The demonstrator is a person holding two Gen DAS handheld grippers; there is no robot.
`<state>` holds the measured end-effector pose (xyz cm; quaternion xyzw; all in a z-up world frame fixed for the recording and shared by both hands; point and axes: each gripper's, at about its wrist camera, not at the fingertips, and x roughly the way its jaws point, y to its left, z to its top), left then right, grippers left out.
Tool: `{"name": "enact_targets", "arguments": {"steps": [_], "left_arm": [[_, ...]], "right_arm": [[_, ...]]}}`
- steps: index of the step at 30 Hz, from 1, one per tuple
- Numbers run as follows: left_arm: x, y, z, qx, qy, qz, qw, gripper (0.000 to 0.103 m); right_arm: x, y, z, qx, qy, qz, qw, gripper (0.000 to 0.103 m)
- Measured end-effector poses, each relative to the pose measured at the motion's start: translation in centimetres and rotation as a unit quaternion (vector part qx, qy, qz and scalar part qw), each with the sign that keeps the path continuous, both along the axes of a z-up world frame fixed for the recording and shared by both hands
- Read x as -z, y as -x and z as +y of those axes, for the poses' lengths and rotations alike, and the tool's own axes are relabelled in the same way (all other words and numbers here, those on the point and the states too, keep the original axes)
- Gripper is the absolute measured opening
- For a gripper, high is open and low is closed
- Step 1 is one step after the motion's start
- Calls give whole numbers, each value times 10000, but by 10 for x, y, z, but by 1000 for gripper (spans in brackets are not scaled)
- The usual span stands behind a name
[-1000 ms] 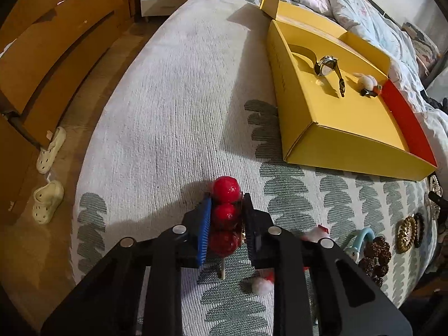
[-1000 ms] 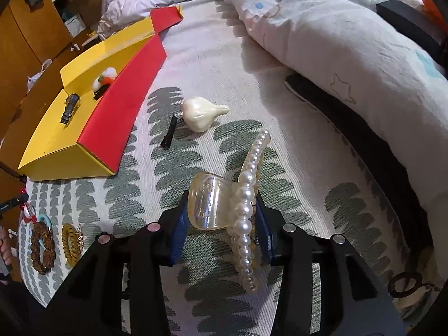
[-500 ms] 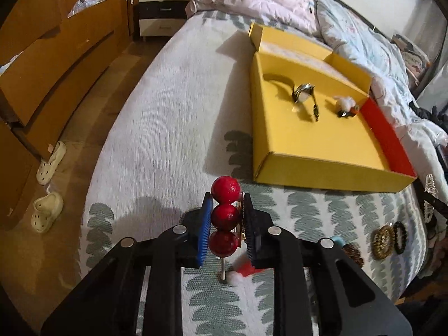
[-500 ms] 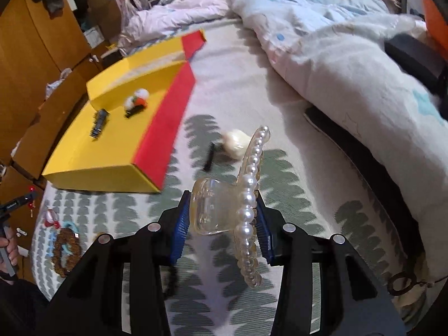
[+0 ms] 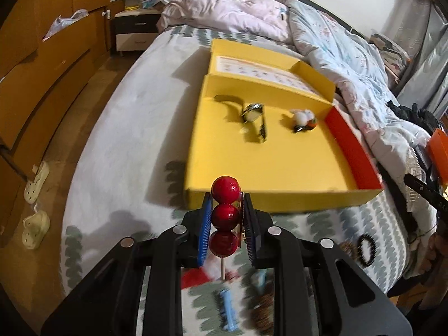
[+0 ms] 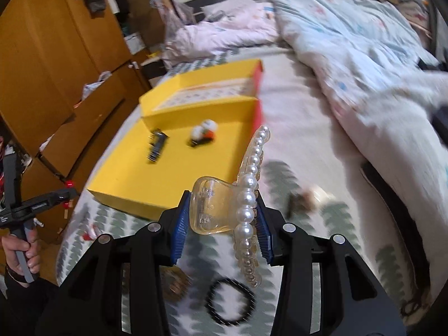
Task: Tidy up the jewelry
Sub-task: 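Carry the red hairpin and pearl clip with both tools into the yellow box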
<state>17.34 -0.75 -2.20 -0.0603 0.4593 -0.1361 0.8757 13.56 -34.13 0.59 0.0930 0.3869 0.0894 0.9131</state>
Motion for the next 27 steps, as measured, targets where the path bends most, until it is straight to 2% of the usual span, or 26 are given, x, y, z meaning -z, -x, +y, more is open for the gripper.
{"name": "enact_targets", "arguments": {"steps": [5, 10, 14, 18, 27], "left_arm": [[-14, -22, -22, 134, 83, -31, 9999, 22], [-13, -52, -42, 159, 254, 104, 9995, 22], [0, -76, -57, 156, 63, 256, 9995, 22], [20, -98, -60, 114, 48, 561, 9983, 22], [42, -112, -67, 111, -106, 858, 9962, 22]], "right_arm": [[-15, -34, 42, -479, -25, -60, 9988, 44], [-12, -74, 70, -752, 33, 109, 9971, 44], [2, -106, 86, -921, 23, 291, 9953, 44], [23, -129, 93, -992, 41, 533, 9936, 44], [60, -159, 104, -1032, 271, 985, 9894, 44]]}}
